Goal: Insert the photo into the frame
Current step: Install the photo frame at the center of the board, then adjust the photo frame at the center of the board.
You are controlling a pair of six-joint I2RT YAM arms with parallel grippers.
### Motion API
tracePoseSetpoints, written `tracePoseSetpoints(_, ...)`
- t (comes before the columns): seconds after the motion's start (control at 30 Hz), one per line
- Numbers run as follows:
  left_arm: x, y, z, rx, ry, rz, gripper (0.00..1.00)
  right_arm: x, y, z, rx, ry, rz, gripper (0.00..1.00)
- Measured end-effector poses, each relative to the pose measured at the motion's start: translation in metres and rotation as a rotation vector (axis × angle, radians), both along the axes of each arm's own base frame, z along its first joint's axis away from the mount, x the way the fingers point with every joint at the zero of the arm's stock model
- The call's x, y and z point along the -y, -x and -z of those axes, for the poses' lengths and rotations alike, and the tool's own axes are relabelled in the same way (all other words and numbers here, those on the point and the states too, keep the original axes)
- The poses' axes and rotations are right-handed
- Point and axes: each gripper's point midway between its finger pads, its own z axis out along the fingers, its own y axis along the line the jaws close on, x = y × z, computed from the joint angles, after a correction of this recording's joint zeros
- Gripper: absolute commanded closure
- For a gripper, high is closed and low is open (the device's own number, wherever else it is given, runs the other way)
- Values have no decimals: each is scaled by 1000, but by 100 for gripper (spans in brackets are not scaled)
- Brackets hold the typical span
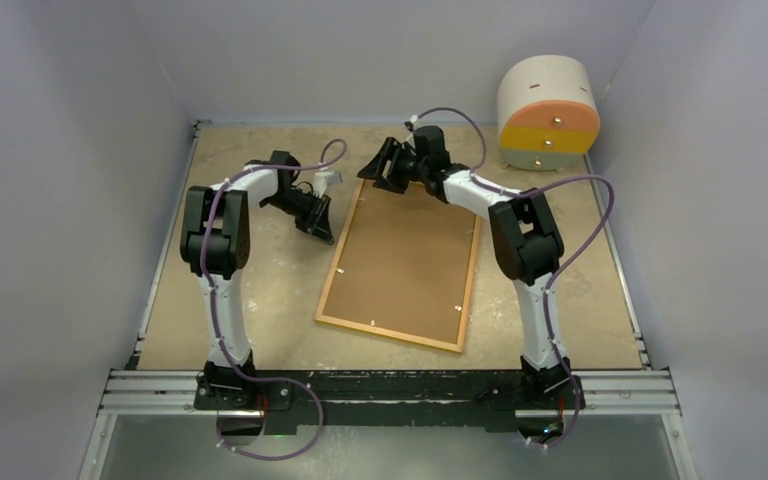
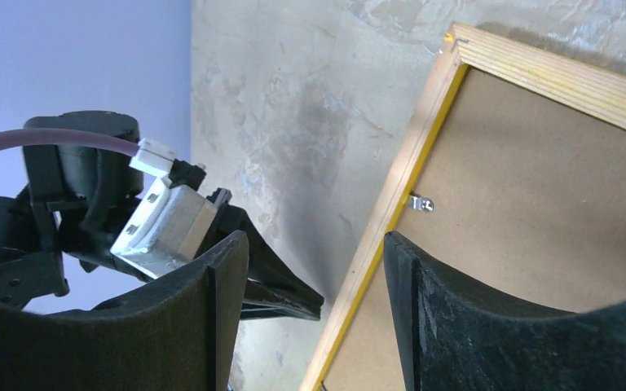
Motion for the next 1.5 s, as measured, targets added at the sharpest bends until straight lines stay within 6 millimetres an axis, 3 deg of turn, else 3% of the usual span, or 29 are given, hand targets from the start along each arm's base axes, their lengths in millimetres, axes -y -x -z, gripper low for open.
tracePoseSetpoints(0.07, -1, 1, 1, 0, -4, 1, 87, 0, 0, 4, -4, 1, 0, 33)
tracePoseSetpoints(0.17, -3, 5, 5, -6, -15, 6, 87, 3, 10, 21, -47, 18, -1, 20)
tracePoseSetpoints(0.3, -5, 13, 7, -9, -22, 16, 85, 31, 31, 46, -126, 68, 41, 5)
tracePoseSetpoints(0.4, -8, 18, 7, 4, -34, 29, 84, 75, 43, 40, -159, 96, 120, 1)
tracePoseSetpoints(0.63, -20, 39, 8, 48, -95, 77, 82, 230, 31, -34, -21, 149, 510, 1)
tracePoseSetpoints(0.73, -25, 52, 9, 68, -123, 107, 82, 271, 40, -29, -10, 222, 626, 1)
tracePoseSetpoints(0.8, -26, 59, 10, 78, -136, 127, 82, 279, 47, -11, -47, 276, 640, 1)
tracePoseSetpoints(1.03, -21, 80, 12, 101, -162, 195, 82, 275, 57, 63, -201, 394, 579, 3)
tracePoseSetpoints(1.1, -16, 89, 13, 97, -161, 217, 82, 266, 57, 75, -226, 404, 549, 3)
tracePoseSetpoints(1.2, -8, 99, 13, 97, -165, 249, 82, 244, 42, 66, -181, 396, 510, 4)
tracePoseSetpoints(1.33, 4, 112, 13, 93, -178, 295, 82, 202, 13, 63, -138, 379, 442, 4)
tracePoseSetpoints(1.5, 16, 138, 12, 30, -203, 351, 73, 105, -39, 56, -34, 335, 297, 5)
